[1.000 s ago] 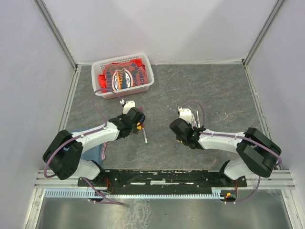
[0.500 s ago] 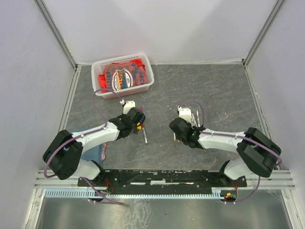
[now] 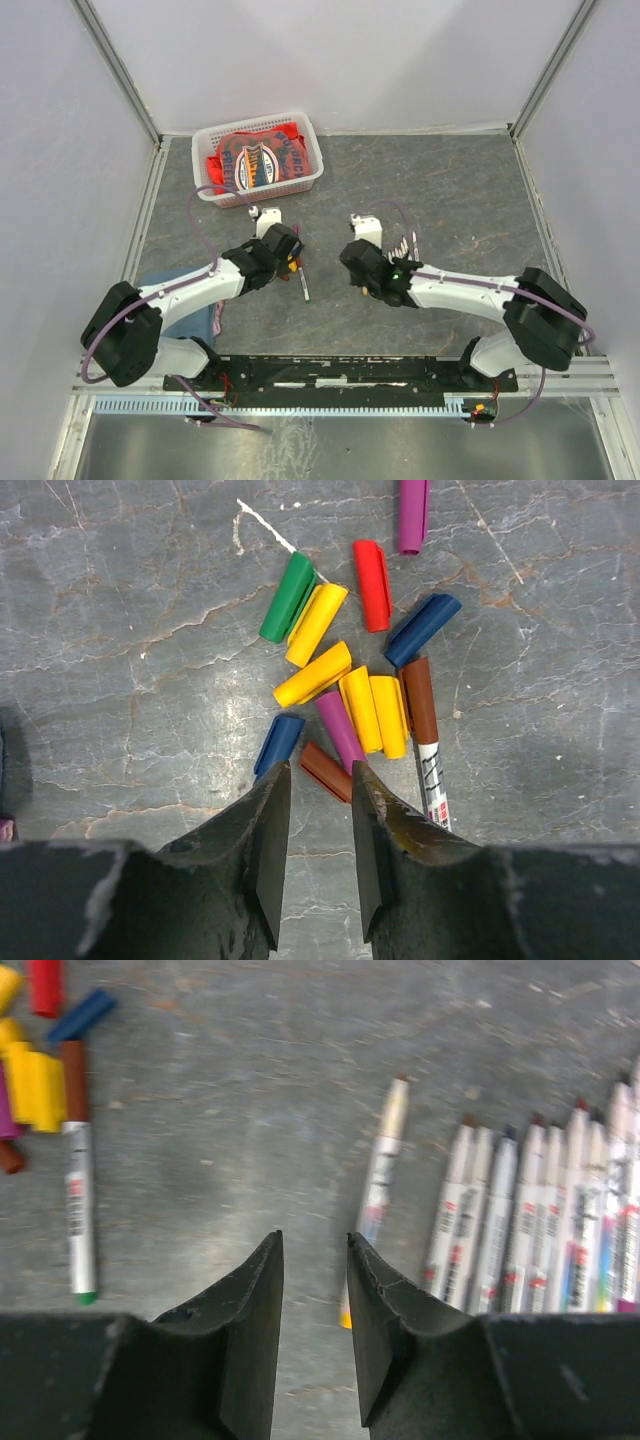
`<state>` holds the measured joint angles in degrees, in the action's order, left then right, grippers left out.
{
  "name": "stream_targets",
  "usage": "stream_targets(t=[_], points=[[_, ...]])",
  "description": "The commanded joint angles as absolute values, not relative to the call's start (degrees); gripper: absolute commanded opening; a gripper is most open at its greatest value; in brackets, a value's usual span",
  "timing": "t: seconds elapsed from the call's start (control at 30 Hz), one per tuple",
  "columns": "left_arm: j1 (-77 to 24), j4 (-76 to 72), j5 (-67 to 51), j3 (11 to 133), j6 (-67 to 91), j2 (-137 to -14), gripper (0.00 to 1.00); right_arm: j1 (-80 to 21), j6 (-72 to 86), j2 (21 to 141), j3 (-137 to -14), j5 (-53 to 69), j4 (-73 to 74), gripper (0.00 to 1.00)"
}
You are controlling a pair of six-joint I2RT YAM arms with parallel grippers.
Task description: Open the pen caps
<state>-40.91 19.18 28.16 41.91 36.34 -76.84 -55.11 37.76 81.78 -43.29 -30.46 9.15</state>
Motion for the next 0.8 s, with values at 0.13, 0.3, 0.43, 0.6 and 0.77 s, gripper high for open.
stream_targets(t=[0.13,0.3,0.43,0.6,0.77], points=[[-41.03,18.19,30.13,42.13,37.00,-72.38,0.42,-61.30,36.23,93.60,-56.96,-28.21,8.97,0.43],[-40.96,18.68,31.49,41.22,39.01,-70.85,0.50,-63.60,36.68,99.99,-62.13,-26.71,9.04,0.44],[-40.51,18.42,31.48,40.31,39.86,-69.99,0.54,-64.63,36.94,103.36,-64.50,-26.41,9.42,0.45],[-39.97,18.85,32.10,39.83,40.19,-69.30,0.55,-65.01,37.33,105.97,-65.47,-24.49,8.21,0.45],[-39.25,19.08,32.36,39.55,40.07,-68.69,0.56,-65.56,37.31,107.32,-66.63,-23.95,8.12,0.45]])
